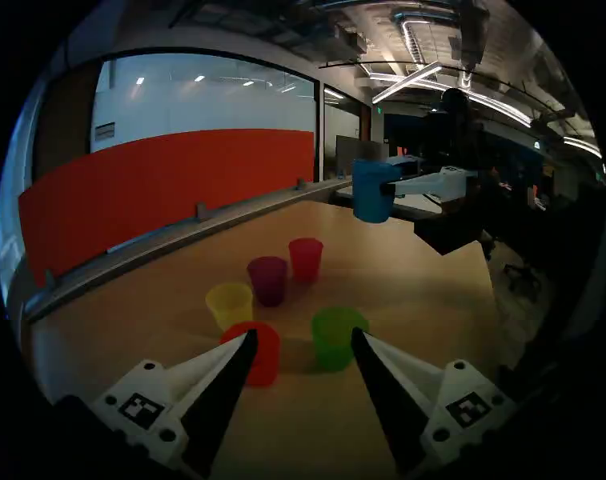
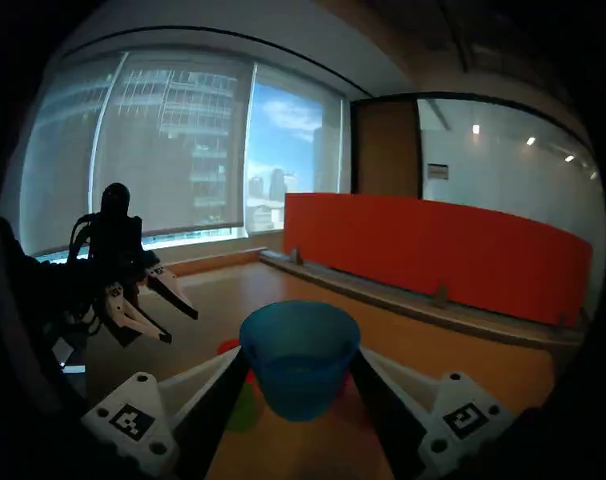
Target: Pour water
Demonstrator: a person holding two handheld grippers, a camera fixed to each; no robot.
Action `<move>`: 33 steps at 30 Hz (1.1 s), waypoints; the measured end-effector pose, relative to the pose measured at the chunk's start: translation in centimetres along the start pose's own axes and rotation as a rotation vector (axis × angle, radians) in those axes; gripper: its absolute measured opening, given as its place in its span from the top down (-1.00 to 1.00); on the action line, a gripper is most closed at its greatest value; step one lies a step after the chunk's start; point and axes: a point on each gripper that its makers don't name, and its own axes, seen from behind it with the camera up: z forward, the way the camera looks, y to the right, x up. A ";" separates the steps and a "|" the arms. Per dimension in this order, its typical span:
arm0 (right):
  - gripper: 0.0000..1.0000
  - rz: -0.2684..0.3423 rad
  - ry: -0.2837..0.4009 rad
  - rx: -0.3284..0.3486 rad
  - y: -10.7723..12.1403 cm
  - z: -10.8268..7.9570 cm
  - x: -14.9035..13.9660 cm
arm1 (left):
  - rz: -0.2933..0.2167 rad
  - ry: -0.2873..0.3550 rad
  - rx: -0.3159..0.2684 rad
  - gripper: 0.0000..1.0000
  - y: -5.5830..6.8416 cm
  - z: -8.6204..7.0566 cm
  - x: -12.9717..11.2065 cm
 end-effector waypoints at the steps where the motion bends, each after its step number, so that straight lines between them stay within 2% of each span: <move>1: -0.78 0.003 0.013 0.004 -0.1 0.0 0.3 | 0.000 0.000 -0.001 -0.72 0.0 0.0 0.0; 9: -0.78 0.019 0.099 0.035 -0.5 -0.6 2.7 | 0.000 0.000 -0.006 -0.72 0.2 0.2 0.0; 17: -0.77 -0.026 0.098 0.032 -0.7 -0.7 3.8 | -0.003 0.005 -0.009 -0.72 0.3 0.3 0.1; 27: -0.77 -0.037 0.088 0.031 -0.7 -0.5 3.7 | 0.000 -0.011 -0.031 -0.72 1.0 0.6 -0.2; 33: -0.77 -0.042 0.080 0.032 -0.7 -0.4 3.6 | 0.000 -0.044 -0.050 -0.72 1.7 1.5 -1.2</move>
